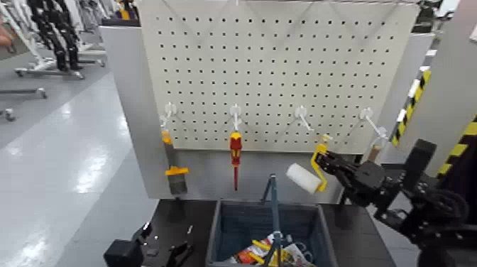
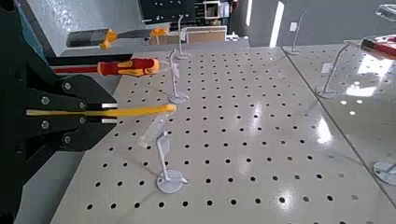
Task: Put the yellow roller into the crate.
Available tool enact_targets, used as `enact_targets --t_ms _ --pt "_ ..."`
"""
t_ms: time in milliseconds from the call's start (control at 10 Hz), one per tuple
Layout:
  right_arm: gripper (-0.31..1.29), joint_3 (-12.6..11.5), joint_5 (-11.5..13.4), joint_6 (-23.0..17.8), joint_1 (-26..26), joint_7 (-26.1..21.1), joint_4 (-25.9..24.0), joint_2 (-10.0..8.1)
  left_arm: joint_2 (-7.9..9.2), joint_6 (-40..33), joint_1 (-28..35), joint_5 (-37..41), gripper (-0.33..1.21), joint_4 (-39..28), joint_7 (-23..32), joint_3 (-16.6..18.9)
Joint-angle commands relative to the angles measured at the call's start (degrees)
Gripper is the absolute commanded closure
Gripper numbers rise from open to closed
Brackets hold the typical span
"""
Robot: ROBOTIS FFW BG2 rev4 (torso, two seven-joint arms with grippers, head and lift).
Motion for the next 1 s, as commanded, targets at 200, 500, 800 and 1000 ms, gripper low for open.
enact_targets --t_ms 200,500,800,1000 --pt "1.26 -2.5 -2.2 3.0 3.4 -0.4 -3.7 0.91 0.09 -0.1 0.1 0.2 0.12 -0.1 0.0 0.0" --pt "1.26 -3.7 -5.1 4.4 5.8 -0.8 -2.3 2.32 0.09 -0.3 0.2 0.3 0.12 -0.1 0.0 0.1" --pt "1.26 -2.0 -8.1 4.7 6.1 -0.8 3.2 3.11 0.09 -0.3 0.2 0.3 0.12 -0.1 0.0 0.0" --pt "1.26 -0.2 -9.5 5.3 5.8 -1.1 6.7 3.37 0.0 -0.3 0.2 0.4 0.12 -0.1 0.0 0.0"
